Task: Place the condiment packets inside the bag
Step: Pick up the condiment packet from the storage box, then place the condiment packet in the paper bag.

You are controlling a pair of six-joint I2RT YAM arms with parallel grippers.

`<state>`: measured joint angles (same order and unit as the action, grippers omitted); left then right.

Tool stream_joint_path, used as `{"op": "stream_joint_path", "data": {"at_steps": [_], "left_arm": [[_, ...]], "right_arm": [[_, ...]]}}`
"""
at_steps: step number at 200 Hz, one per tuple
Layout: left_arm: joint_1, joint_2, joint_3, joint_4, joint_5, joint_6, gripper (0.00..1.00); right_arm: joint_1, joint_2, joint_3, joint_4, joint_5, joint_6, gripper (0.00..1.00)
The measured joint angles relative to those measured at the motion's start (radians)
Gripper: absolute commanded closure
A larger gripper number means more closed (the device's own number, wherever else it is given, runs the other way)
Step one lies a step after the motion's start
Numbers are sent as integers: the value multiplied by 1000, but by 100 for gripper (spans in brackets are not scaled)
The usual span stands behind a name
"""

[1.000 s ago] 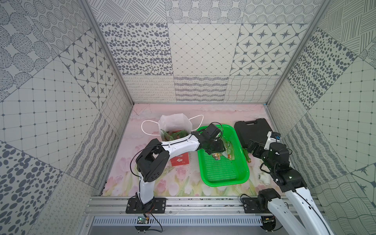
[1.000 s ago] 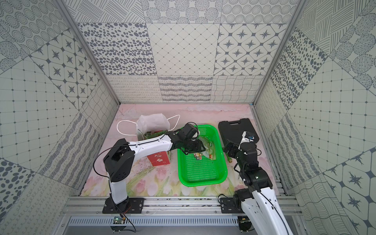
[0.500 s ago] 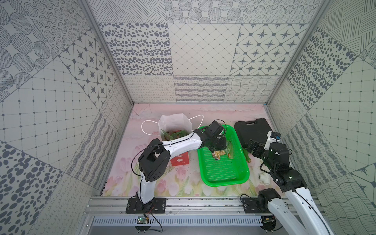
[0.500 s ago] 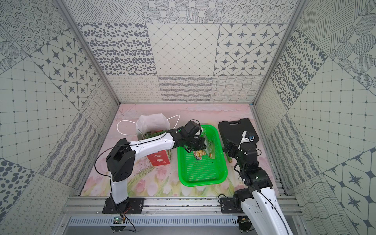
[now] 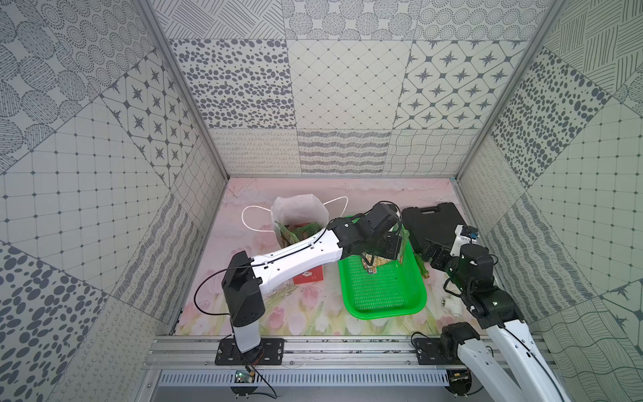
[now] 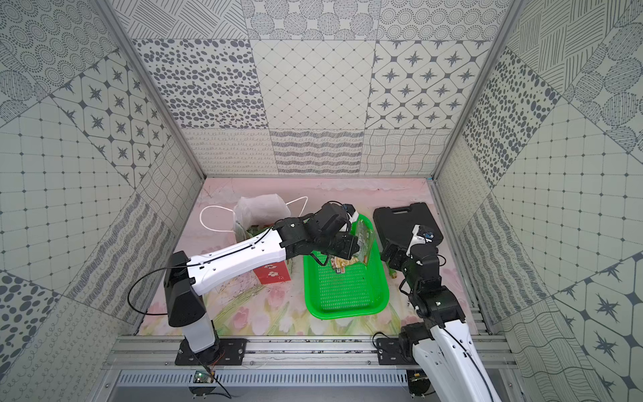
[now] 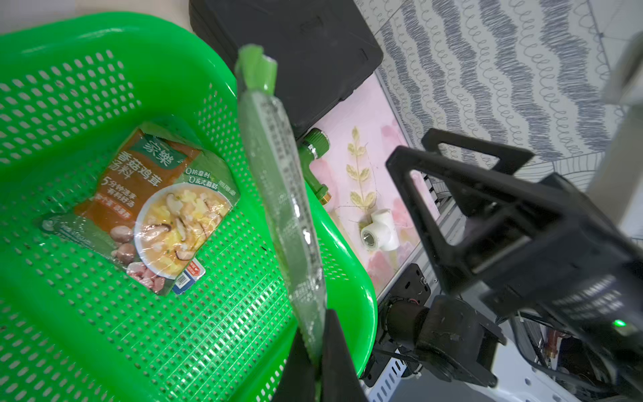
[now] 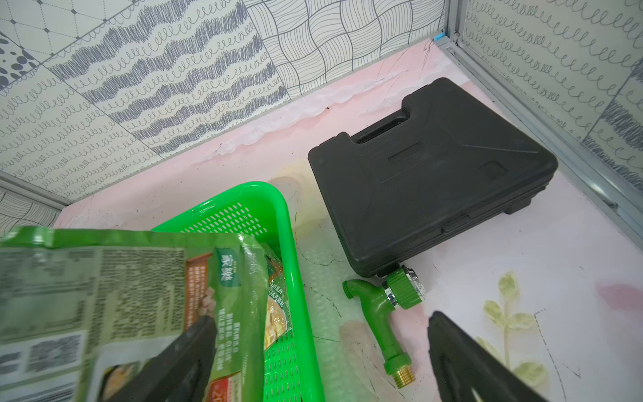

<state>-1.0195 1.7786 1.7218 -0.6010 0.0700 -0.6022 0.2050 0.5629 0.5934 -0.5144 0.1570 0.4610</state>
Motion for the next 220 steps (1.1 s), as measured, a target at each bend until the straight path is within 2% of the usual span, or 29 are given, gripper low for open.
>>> {"op": "stream_joint_path", "data": {"at_steps": [71,103,169,220], "left_arm": [[-20,-277,-6,-93,-33,67,100],[-20,-408,-22,-138,-82,94,100],[-20,-597,-18,-262,-261,139,100],[-20,-657,32,-369,-444,179,100]], "right_arm": [[0,22,-2,6,-6,0,3],[0,33,-2,10,-14,0,3],[0,63,-2,11,-20,-1,3],[0,82,-3,19,-26,0,3]]}}
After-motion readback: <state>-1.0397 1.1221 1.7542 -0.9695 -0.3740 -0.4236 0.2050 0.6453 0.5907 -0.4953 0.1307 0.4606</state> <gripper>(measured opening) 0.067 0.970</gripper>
